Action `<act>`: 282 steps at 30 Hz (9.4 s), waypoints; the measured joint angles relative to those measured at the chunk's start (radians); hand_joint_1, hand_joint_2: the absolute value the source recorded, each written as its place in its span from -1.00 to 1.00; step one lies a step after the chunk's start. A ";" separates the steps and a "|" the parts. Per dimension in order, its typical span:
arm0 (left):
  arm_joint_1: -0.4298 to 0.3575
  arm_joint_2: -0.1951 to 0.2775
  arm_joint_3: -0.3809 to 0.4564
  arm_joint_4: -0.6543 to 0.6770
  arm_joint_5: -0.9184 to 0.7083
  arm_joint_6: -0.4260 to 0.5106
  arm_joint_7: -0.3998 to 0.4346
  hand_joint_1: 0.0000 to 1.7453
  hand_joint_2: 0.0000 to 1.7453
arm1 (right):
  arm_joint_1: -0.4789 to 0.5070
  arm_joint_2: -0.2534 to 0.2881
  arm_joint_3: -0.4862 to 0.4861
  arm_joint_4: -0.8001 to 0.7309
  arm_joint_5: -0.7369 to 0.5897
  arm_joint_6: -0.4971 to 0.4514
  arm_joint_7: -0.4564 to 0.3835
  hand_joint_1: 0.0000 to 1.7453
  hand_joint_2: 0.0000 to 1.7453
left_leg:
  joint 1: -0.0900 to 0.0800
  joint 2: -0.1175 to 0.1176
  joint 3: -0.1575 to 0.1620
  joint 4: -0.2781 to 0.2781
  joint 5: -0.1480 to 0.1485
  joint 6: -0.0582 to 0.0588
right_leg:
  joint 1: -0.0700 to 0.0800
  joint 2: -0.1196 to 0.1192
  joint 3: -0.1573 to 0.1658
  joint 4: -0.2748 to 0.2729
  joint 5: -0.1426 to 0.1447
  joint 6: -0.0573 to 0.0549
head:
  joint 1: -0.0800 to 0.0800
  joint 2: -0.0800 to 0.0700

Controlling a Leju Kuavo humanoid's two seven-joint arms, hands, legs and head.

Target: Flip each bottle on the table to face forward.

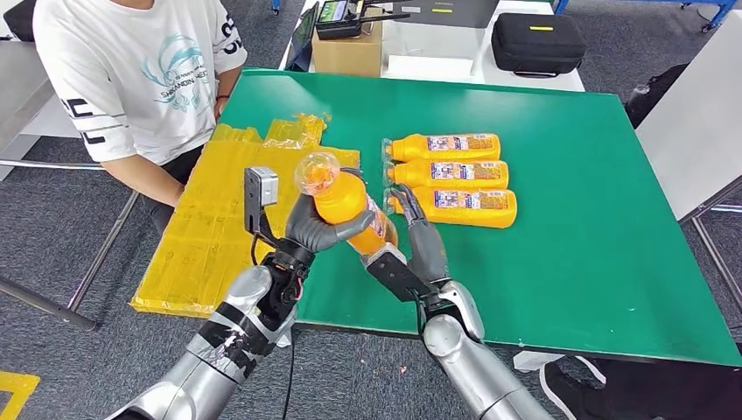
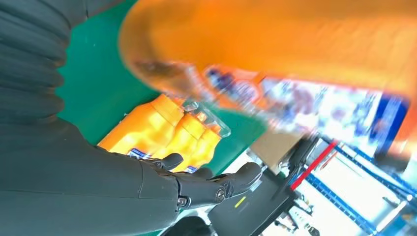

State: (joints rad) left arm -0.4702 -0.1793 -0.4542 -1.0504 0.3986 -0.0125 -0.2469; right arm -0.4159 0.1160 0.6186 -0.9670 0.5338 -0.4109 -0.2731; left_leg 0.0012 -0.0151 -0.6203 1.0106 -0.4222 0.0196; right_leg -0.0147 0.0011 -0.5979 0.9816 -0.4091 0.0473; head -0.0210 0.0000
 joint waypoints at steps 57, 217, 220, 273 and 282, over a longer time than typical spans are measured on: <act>-0.275 0.267 -0.099 0.604 -1.630 0.213 0.241 1.00 1.00 | 0.250 -0.018 -0.304 -0.530 -0.229 0.083 0.003 -1.00 1.00 | 0.000 0.001 0.000 0.000 0.000 0.000 | 0.000 0.000 0.000 0.000 0.000 0.000 | 0.000 0.000; 0.122 0.130 0.271 -0.009 -0.130 -0.266 -0.090 -1.00 1.00 | -0.182 -0.462 0.133 0.068 0.191 0.735 0.200 1.00 1.00 | -0.001 -0.002 0.003 0.000 0.000 0.001 | -0.001 -0.002 0.003 0.000 0.000 0.000 | 0.000 0.000; 0.118 0.130 0.271 0.000 -0.125 -0.261 -0.092 -1.00 1.00 | -0.189 -0.479 0.160 0.068 0.144 0.716 0.213 1.00 1.00 | -0.001 -0.002 0.002 0.000 0.000 0.001 | -0.001 -0.002 0.003 0.000 0.000 0.000 | 0.000 0.000; 0.013 0.034 0.077 0.051 0.012 -0.119 0.067 -1.00 1.00 | 0.031 -0.014 -0.096 -0.070 -0.012 0.075 0.029 1.00 1.00 | 0.000 -0.001 -0.001 0.000 0.001 0.000 | 0.000 -0.002 -0.001 0.000 0.000 0.000 | 0.000 0.000; -0.006 0.022 0.008 0.026 0.044 -0.114 0.098 -1.00 1.00 | -0.018 -0.006 -0.065 0.030 0.035 0.061 0.019 1.00 1.00 | 0.000 -0.001 -0.001 0.000 0.001 0.000 | 0.000 -0.002 -0.001 0.000 0.000 0.000 | 0.000 0.000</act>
State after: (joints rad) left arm -0.4759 -0.1576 -0.4460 -1.0244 0.4428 -0.1262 -0.1487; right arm -0.4336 0.1104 0.5535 -0.9368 0.5685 -0.3500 -0.2539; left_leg 0.0011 -0.0164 -0.6212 1.0107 -0.4216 0.0200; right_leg -0.0148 -0.0009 -0.5986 0.9820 -0.4090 0.0474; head -0.0210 0.0000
